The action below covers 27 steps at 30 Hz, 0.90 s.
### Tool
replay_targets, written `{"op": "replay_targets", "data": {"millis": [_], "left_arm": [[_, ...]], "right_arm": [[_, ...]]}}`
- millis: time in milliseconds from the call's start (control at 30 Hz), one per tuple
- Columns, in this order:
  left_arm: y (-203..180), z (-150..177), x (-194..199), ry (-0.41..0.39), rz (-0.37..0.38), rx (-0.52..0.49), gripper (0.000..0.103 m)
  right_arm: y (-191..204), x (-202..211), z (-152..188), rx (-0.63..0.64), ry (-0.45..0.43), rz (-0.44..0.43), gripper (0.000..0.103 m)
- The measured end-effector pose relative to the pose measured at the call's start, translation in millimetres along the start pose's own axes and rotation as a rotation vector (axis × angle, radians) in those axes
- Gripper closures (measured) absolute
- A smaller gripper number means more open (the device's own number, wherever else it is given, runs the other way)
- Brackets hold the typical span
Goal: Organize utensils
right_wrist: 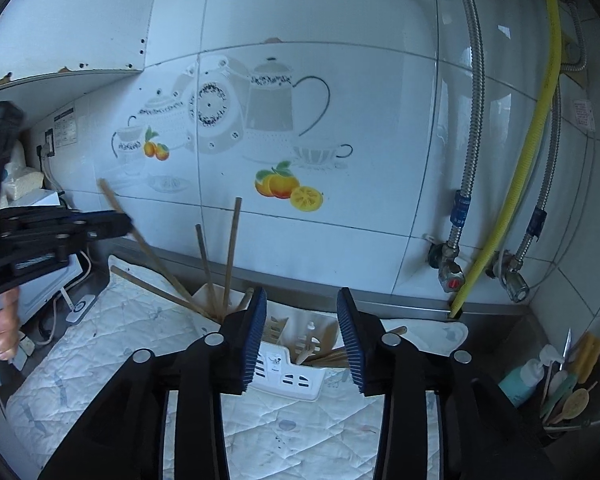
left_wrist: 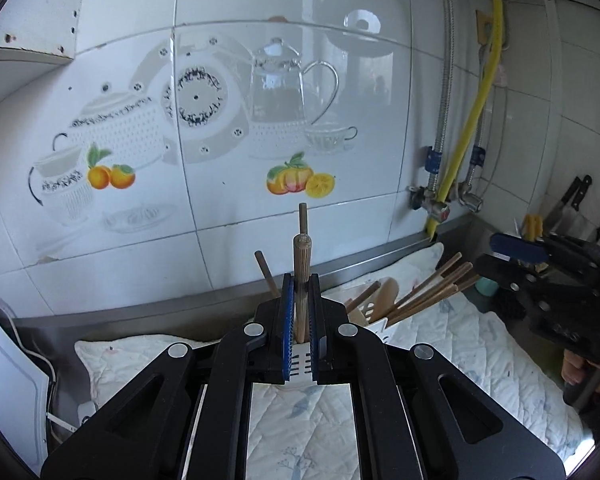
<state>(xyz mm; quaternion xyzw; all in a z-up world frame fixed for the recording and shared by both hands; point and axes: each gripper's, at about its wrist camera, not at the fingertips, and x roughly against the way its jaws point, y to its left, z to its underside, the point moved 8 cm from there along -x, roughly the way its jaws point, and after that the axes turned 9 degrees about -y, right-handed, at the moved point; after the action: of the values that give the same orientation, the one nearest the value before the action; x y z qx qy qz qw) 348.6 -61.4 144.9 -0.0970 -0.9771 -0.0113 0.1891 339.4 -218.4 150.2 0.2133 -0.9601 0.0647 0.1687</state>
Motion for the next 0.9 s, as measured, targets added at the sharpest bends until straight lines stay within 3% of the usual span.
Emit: {"op": "replay_targets", "data": {"millis": [300,433,633,767,900], "left_arm": [[-6.4,5.3,-13.5,0.015,0.006,0.004,0.091],[-5.7,4.9,3.0,-0.019,-0.012,0.004,0.063],[-8.7,9.7,49.1,-0.085,0.007,0.022,0.032],[-12.4,30.3,83.4,-0.114,0.021,0.024,0.009],[-12.5,60.3,110.2,-0.126,0.003,0.016,0.005]], "right_arm": [[26.9,35.4,-1.1,0.050,-0.056,-0.038,0.057],[33.4,50.0,9.8,0.035,-0.056,-0.044,0.055],[45.3,74.2,35.8,0.012,-0.048,-0.037,0.044],[55.5,89.5,61.3,-0.011,-0.028,-0.024,0.037],[64.7,103.6,97.4,-0.040,0.010,-0.005,0.031]]}}
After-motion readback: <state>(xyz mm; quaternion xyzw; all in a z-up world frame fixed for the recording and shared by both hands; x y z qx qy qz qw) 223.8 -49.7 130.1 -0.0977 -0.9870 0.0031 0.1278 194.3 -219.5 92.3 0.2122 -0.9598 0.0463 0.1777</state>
